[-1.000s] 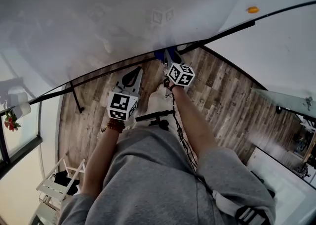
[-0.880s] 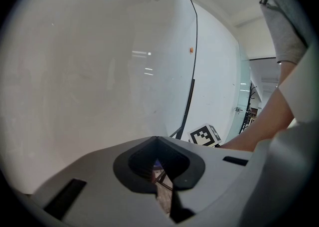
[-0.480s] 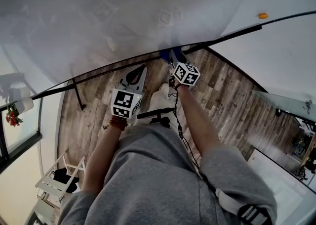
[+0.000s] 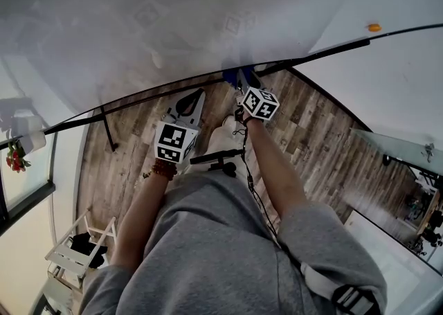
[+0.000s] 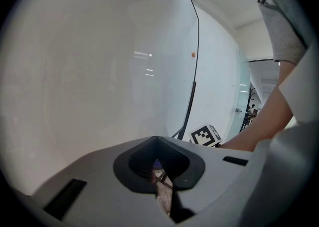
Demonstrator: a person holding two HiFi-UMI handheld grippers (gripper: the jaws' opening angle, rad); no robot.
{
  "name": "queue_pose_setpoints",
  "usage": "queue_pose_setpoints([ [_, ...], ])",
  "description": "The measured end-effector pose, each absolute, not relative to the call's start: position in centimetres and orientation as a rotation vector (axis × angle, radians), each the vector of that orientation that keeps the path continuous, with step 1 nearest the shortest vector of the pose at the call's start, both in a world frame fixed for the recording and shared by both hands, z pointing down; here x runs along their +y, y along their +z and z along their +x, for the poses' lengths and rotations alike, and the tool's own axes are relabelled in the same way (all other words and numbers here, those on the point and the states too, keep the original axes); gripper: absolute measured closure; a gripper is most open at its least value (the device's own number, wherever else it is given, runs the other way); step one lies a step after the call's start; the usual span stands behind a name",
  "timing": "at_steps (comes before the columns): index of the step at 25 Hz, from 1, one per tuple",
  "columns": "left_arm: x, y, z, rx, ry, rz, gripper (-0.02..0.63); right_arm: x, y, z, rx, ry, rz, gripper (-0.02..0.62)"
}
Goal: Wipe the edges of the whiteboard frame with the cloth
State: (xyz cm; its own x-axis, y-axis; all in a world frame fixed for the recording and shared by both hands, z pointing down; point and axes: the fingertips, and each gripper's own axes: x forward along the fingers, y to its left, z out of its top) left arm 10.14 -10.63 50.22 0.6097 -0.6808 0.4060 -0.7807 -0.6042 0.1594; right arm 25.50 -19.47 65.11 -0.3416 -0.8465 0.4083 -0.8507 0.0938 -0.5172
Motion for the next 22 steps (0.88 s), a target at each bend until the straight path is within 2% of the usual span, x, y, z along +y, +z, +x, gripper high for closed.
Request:
queue_pose_setpoints([
  [22, -10.5, 50.6, 7.2, -1.166, 0.435, 2.531, 0.598, -18.7, 64.8, 22.0, -2.327, 1.035, 1.760, 0.485],
])
